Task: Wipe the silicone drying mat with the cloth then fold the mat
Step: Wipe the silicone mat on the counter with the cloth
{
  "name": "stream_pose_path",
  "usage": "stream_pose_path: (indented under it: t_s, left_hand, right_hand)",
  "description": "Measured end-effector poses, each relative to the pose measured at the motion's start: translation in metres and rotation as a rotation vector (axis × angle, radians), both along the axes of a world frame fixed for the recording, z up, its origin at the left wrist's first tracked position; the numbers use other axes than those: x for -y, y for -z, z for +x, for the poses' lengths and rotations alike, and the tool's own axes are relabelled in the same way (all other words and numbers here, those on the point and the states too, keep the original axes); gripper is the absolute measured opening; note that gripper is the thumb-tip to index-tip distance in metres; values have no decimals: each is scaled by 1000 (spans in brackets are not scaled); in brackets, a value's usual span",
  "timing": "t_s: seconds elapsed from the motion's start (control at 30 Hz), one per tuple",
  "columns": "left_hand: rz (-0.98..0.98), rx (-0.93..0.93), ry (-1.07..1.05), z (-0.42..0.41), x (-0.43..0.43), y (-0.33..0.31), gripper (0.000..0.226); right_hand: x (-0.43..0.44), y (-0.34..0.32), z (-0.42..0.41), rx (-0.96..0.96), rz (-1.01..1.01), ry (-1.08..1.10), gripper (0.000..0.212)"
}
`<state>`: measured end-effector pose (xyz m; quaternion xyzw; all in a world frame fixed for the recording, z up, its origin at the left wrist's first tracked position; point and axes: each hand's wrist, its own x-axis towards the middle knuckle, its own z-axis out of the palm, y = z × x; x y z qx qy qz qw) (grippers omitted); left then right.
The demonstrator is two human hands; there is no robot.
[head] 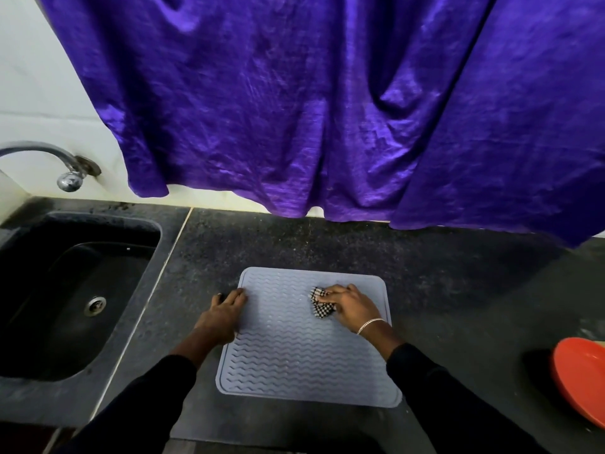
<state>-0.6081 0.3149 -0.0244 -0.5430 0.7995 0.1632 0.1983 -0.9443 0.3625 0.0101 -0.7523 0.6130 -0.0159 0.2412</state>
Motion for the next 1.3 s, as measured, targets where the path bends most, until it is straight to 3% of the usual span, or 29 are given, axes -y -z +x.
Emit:
stream_pose_path:
  t_s: [0.27,0.47,0.6,0.73,0.9,1.3]
  left_hand:
    - [13,-5,-20,-2,-1,-2,91]
    - [15,4,-23,-3,-2,-4,92]
    - [17,2,-19,-4,-3,-5,92]
    - [25,-3,-23,-4,-3,-8,90]
    - [20,-23,-21,1,-4,-10,89]
    - [51,-48,-28,8,-3,-6,90]
  right_hand:
    - [9,-15,-31,-67,67,11,46]
    - [26,-25,14,26,24,10,51]
    - [24,-16,34,-22,87,-20,44]
    - [11,-11,14,-48,83,-42,56]
    - [15,-22,-8,-113,117,36,49]
    - [19,-16,62,-32,86,-37,51]
